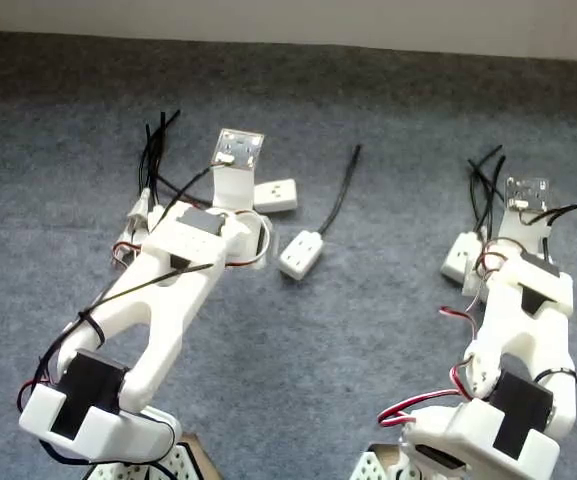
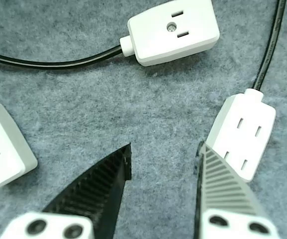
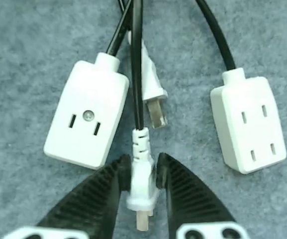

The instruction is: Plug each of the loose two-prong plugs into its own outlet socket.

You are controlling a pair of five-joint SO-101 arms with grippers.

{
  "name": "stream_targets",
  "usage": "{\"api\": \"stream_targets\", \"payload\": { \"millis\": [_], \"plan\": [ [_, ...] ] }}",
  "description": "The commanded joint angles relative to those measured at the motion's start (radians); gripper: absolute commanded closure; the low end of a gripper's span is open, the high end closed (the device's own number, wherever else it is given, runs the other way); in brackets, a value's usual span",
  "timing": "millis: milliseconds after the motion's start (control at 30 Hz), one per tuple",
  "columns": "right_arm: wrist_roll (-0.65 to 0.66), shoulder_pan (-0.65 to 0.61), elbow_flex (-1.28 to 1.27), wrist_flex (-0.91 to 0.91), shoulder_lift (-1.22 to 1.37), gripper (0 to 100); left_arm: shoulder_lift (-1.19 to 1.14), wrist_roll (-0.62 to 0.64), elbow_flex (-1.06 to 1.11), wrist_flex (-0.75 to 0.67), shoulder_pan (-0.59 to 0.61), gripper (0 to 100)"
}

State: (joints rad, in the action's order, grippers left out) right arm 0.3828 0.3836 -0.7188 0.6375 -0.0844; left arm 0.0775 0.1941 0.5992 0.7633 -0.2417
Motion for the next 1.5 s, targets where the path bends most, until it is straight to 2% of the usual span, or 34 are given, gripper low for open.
{"api": "stream_targets", "payload": {
  "millis": [0,667,833,1133,1367,1467],
  "plan": [
    [0.011,-0.004,0.004,0.015,-0.047,90.1,0.041,-0.008,-0.004,-0.02,-0.019,79],
    [0.058,0.033,0.01,0.079,-0.054,90.5,0.041,-0.008,-0.004,-0.02,-0.019,79],
    [0.058,0.035,0.012,0.079,-0.054,99.3,0.041,-0.008,-0.004,-0.02,-0.019,79],
    [0.057,0.024,0.019,0.082,-0.073,98.4,0.045,-0.009,-0.03,-0.037,-0.058,79],
    [0.055,-0.097,0.024,0.216,-0.326,99.1,0.047,-0.006,-0.102,-0.035,-0.11,79],
    [0.054,-0.183,0.025,0.297,-0.437,99.1,0.07,-0.005,-0.136,0.023,-0.102,79]
  ]
}}
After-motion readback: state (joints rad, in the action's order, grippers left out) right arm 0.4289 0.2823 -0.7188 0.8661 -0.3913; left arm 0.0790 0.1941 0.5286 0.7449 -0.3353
